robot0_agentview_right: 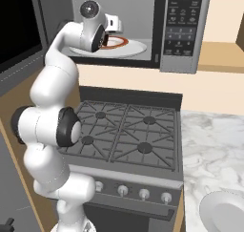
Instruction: Pick the sweet potato from the counter and place it in the microwave. Then turn on the microwave.
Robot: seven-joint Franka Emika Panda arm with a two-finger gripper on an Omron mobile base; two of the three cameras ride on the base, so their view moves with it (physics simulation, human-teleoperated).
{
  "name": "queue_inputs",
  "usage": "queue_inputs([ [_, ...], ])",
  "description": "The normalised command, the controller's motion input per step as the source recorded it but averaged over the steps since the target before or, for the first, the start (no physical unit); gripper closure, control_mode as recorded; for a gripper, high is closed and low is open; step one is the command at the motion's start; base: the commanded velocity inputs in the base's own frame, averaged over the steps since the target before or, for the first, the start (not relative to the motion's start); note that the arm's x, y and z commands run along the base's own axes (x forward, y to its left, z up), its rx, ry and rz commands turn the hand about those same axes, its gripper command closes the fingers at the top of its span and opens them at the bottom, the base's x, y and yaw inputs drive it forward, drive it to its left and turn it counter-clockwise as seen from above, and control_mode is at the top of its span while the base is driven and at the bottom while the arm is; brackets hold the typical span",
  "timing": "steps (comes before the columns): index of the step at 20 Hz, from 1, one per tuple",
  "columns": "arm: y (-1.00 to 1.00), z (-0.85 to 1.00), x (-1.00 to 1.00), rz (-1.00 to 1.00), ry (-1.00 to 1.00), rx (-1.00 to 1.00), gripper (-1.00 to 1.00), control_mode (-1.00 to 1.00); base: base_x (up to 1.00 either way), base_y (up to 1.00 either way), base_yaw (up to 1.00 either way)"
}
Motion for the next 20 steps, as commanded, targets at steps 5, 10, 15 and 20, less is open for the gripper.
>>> queue_inputs([
  [5,0.00,-0.07,0.27,0.00,0.00,0.00,1.00,-1.00,0.00,0.00,0.00],
  [10,0.00,-0.05,0.08,0.01,0.00,0.00,1.00,-1.00,0.00,0.00,0.00],
  [15,0.00,-0.17,0.01,0.00,0.00,0.00,1.00,-1.00,0.00,0.00,0.00],
  [20,0.00,-0.10,0.00,0.00,0.00,0.00,1.00,-1.00,0.00,0.00,0.00],
])
